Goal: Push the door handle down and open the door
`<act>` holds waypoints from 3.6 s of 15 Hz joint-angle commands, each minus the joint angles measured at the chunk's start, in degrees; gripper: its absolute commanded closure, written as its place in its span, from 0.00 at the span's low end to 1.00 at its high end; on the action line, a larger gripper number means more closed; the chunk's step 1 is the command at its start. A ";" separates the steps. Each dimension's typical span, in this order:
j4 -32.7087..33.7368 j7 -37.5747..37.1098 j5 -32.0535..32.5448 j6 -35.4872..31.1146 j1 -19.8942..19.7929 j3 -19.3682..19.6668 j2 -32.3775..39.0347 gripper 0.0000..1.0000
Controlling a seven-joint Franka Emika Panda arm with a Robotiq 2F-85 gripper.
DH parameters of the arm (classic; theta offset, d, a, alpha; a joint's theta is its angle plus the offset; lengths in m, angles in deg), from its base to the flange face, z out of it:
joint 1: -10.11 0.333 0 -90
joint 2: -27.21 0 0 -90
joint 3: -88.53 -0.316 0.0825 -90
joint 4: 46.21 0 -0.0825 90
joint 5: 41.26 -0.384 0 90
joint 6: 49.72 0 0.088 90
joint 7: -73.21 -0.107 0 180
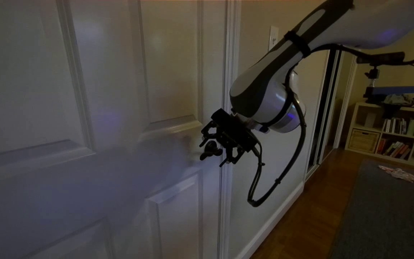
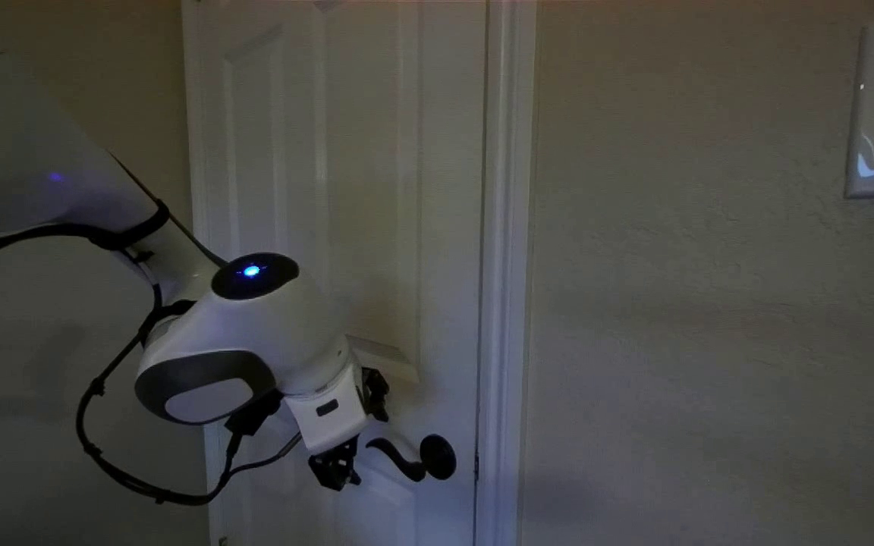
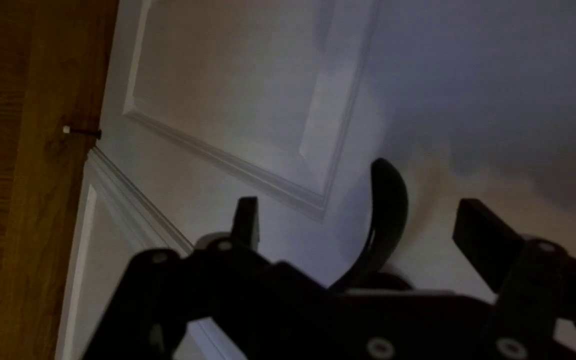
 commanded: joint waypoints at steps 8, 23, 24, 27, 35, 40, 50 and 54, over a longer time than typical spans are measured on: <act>1.66 1.05 -1.22 -10.48 -5.53 -8.22 2.49 0.67; 2.43 2.36 -0.72 -5.41 -2.99 -3.08 6.72 0.89; 2.02 2.63 -0.60 -4.87 -1.95 -1.33 7.10 0.89; 1.83 2.08 0.22 -3.79 1.07 3.16 7.84 0.89; -0.89 3.38 -0.63 -3.78 4.91 8.03 8.27 0.89; -2.96 7.10 -1.23 -3.81 2.67 4.93 6.45 0.90; -3.75 7.20 -2.34 -5.74 3.73 6.10 6.40 0.90; -4.53 7.65 -2.67 -5.81 3.13 5.30 5.61 0.91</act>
